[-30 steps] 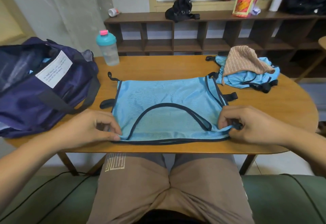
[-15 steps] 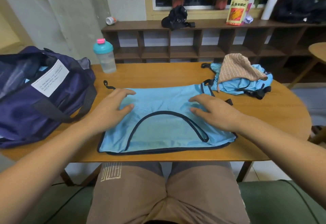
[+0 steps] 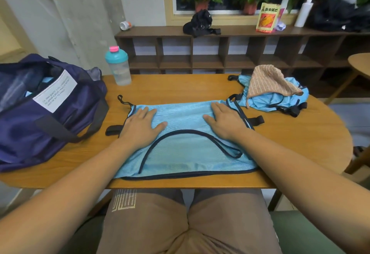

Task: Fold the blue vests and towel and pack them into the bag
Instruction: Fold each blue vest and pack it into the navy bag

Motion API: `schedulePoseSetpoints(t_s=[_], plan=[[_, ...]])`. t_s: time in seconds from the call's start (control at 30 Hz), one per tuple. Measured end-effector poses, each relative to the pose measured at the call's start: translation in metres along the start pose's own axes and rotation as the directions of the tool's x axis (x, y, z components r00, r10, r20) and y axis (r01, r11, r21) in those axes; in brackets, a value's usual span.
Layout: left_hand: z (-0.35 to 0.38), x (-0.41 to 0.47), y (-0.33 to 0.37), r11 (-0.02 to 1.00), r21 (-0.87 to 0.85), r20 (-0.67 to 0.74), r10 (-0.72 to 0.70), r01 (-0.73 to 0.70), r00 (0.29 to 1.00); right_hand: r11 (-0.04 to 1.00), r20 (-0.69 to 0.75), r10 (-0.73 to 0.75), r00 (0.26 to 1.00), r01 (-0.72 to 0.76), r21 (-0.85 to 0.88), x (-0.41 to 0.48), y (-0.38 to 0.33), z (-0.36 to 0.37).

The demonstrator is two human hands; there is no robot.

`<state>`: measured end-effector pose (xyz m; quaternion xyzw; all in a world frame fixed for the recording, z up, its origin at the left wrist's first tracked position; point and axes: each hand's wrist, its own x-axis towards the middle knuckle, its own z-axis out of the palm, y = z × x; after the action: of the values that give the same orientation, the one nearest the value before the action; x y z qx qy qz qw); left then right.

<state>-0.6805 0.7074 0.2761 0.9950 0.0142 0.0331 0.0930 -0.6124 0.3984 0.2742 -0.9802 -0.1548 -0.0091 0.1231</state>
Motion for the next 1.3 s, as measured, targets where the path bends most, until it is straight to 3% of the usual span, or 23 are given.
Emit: schedulePoseSetpoints(t_s=[0.2,0.4,0.63,0.8,0.9,1.13,1.3], plan=[[-0.001,0.002,-0.003,0.999,0.024,0.012,-0.032,0.032,0.999,0.992,-0.015,0.097,0.995,-0.098,-0.074,-0.005,0.038,-0.008],[-0.005,0.016,-0.008,1.0,-0.024,0.052,-0.012,0.013,0.999,0.981,0.003,0.09,0.996,-0.088,-0.172,-0.015,0.033,-0.014],[-0.019,0.072,-0.005,0.998,-0.039,0.106,-0.036,0.041,0.994,0.925,0.03,-0.019,0.999,0.029,-0.378,-0.061,0.019,-0.04],[-0.024,0.113,0.032,1.0,0.005,0.138,0.027,-0.028,0.99,0.871,0.079,-0.051,0.996,0.083,-0.485,-0.1,-0.001,-0.057],[-0.018,0.132,0.061,0.997,0.012,0.146,0.077,-0.079,0.986,0.866,0.115,-0.052,0.992,0.102,-0.489,-0.119,-0.016,-0.067],[0.007,0.158,0.127,0.976,-0.09,0.081,0.207,-0.2,0.975,0.863,0.075,-0.228,0.971,0.238,-0.446,-0.144,-0.031,-0.051],[0.02,0.152,0.16,0.951,-0.078,0.095,0.305,-0.299,0.948,0.895,0.131,-0.233,0.964,0.265,-0.358,-0.146,-0.049,-0.053]])
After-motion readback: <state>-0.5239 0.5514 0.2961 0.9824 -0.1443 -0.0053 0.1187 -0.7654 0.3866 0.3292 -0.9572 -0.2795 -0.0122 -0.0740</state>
